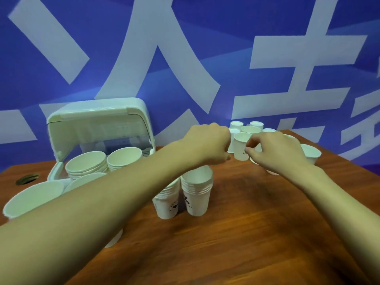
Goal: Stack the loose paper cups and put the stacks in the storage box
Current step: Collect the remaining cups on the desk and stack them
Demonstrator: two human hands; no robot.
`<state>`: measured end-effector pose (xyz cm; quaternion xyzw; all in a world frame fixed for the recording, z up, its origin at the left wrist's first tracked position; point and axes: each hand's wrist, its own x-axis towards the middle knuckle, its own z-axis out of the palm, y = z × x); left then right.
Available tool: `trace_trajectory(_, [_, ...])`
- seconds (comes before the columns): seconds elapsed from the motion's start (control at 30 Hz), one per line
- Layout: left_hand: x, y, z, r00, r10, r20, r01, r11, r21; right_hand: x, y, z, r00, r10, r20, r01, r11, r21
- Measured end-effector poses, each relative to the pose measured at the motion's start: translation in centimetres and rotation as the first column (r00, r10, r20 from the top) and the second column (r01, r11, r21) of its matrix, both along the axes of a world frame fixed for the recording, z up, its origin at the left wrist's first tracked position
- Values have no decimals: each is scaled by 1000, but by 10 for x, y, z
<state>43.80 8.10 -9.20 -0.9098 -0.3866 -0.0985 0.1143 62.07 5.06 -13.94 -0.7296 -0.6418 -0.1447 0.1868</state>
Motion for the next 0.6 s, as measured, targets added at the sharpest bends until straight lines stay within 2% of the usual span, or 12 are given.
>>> trace_trajectory(0.23, [75, 56, -17, 995, -34, -94, 34, 999, 0, 33, 28, -11, 983, -170, 72, 177, 980, -96])
trace_trajectory(0.4, [99, 84, -29, 995, 6, -98, -5, 1000, 8, 40, 49, -1, 966, -240, 94, 250, 962, -112])
trace_trajectory(0.6, [120, 102, -40, 996, -25, -86, 26, 1000, 13, 51, 47, 11, 919, -344, 192, 383, 894, -232])
